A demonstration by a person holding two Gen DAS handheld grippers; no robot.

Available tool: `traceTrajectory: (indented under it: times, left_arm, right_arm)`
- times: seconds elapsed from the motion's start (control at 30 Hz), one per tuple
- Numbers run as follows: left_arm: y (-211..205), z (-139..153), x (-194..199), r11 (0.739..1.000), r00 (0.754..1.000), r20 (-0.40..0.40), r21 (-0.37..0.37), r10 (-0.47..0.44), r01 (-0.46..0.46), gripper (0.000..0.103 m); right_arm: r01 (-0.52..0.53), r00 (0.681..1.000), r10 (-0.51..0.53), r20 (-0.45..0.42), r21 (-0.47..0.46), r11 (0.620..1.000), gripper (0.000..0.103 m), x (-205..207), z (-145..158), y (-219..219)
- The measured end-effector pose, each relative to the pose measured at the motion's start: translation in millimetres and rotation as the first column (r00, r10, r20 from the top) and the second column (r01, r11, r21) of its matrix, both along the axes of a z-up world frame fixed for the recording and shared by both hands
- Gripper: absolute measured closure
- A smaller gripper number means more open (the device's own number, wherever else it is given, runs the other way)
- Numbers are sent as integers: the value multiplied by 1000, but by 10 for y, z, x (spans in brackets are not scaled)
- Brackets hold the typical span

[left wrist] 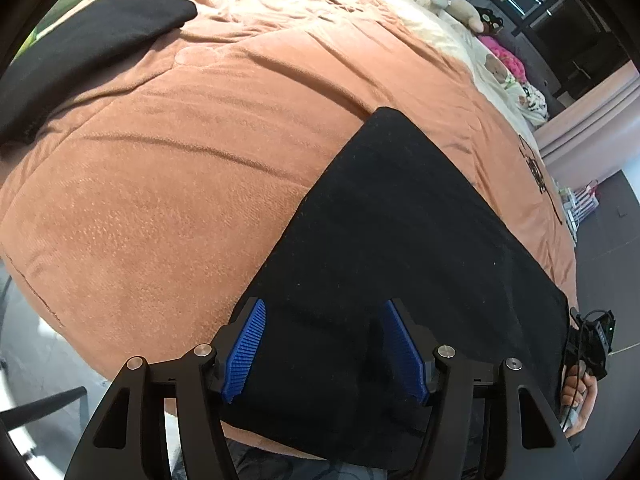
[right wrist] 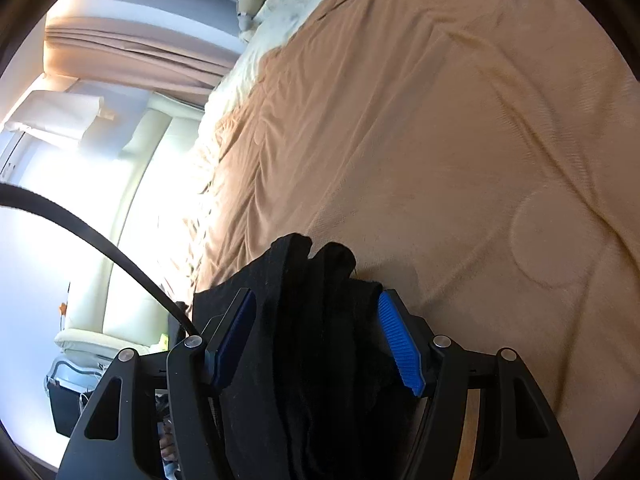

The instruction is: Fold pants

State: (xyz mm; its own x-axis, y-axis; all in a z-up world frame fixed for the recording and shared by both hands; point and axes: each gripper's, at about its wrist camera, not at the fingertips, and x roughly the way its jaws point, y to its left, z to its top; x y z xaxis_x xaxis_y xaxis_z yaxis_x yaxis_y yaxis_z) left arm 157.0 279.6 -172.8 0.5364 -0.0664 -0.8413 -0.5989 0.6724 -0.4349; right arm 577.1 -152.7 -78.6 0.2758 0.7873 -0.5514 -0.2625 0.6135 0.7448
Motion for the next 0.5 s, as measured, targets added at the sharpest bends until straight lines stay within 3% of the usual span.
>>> traceTrajectory:
  times: [0.4,0.43,0.47,0.5]
  left_arm:
    - [51,-11,-110,999,999,6,-11,33,-32,39]
    - [52,-12,-118,999,999,9,-14,35,-35,39]
    - [56,-12,-127,999,999,12,-16,37,-37,39]
    - [58,-11,-141,999,999,14,-18,40,-39,39]
  right_arm:
    - [-58,998,57,-37,-21,998,41,309,-84,240]
    - [-62,998,61,-25,-26,998,49,304,-60,244]
    - [-64,998,63,-8,-41,997,67,287,-22,239]
    - [-69,998,69,3,-39,997,75,257,11,232]
